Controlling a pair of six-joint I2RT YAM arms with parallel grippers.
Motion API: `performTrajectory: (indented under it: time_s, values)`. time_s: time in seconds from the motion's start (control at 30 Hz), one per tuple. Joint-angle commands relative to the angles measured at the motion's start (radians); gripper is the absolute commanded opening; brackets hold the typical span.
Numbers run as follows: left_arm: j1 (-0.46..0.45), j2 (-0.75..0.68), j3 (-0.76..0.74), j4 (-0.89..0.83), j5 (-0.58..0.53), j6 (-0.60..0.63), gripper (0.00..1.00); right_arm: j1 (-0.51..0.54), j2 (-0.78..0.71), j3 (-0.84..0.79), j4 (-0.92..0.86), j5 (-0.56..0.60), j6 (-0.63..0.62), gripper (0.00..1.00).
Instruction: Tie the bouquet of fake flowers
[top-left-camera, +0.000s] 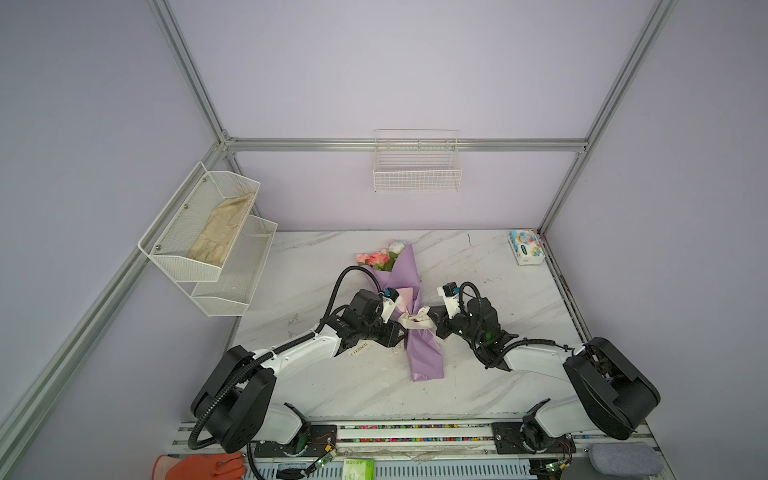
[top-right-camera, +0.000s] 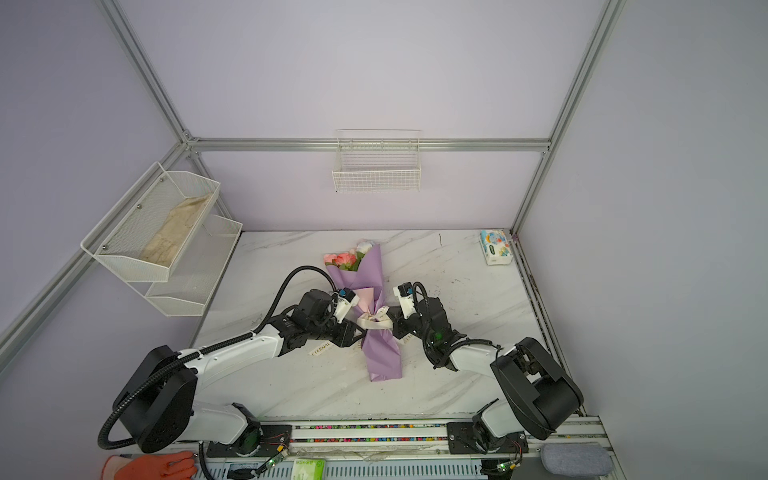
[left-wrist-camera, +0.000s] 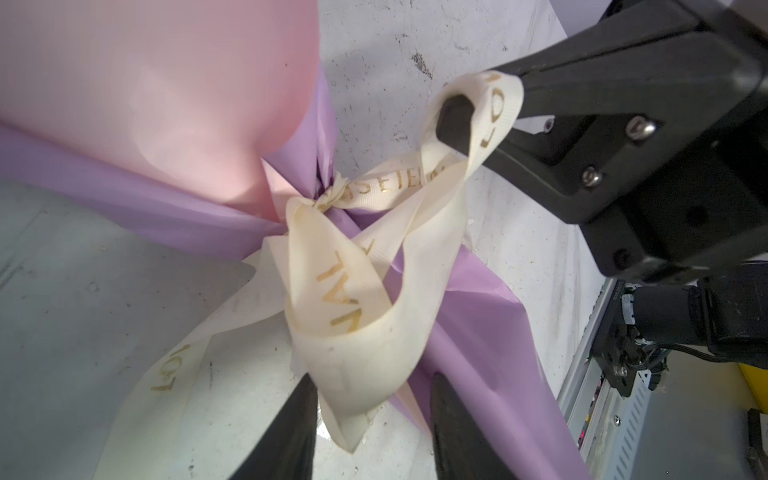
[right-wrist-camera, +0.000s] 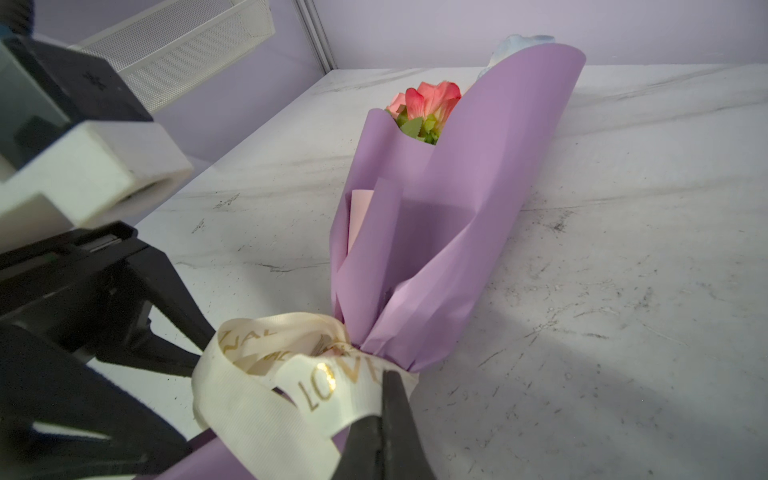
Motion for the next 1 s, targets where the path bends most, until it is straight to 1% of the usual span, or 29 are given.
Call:
performTrajectory:
  time_s: [0.0, 0.03, 0.2, 0.27, 0.3, 0.33, 0.4, 0.6, 0.63, 0.67, 0.77, 0.87, 0.97]
  values:
    - [0.004, -0.01, -0.027, 0.047, 0.029, -0.01, 0.43, 0.003, -0.016, 0.02, -0.014, 0.016, 0.018, 0.0]
    - [0.005, -0.011, -0.033, 0.049, 0.029, -0.01, 0.42, 0.003, -0.016, 0.022, -0.016, 0.02, 0.022, 0.0]
    - [0.004, -0.01, -0.041, 0.032, 0.038, -0.007, 0.23, 0.004, -0.023, 0.023, -0.022, 0.034, 0.045, 0.0]
    - [0.004, -0.01, -0.04, 0.022, 0.041, -0.004, 0.18, 0.003, -0.029, 0.024, -0.036, 0.051, 0.063, 0.0]
    - [0.004, -0.01, -0.041, 0.014, 0.039, -0.003, 0.18, 0.002, -0.033, 0.022, -0.041, 0.064, 0.074, 0.0]
    - [0.004, -0.01, -0.043, 0.011, 0.037, -0.001, 0.2, 0.002, -0.039, 0.02, -0.046, 0.072, 0.08, 0.0]
    - [0.005, -0.01, -0.047, 0.006, 0.029, -0.001, 0.33, 0.003, -0.046, 0.014, -0.046, 0.073, 0.08, 0.0]
    - [0.005, -0.01, -0.046, 0.017, 0.059, 0.013, 0.34, 0.002, -0.057, 0.017, -0.047, 0.076, 0.087, 0.0]
    - [0.004, 0.022, -0.045, 0.017, 0.068, 0.013, 0.35, 0.002, -0.057, 0.019, -0.047, 0.074, 0.088, 0.0]
    - [0.004, 0.034, -0.04, 0.015, 0.077, 0.016, 0.34, 0.002, -0.054, 0.02, -0.049, 0.072, 0.088, 0.0]
    - [0.004, 0.049, -0.035, 0.013, 0.084, 0.013, 0.27, 0.002, -0.051, 0.024, -0.055, 0.071, 0.089, 0.0]
    - [0.004, 0.03, -0.038, -0.006, 0.073, 0.019, 0.21, 0.001, -0.051, 0.025, -0.063, 0.082, 0.099, 0.0]
    - [0.005, 0.009, -0.049, -0.01, 0.059, 0.022, 0.11, -0.001, -0.057, 0.025, -0.09, 0.112, 0.118, 0.0]
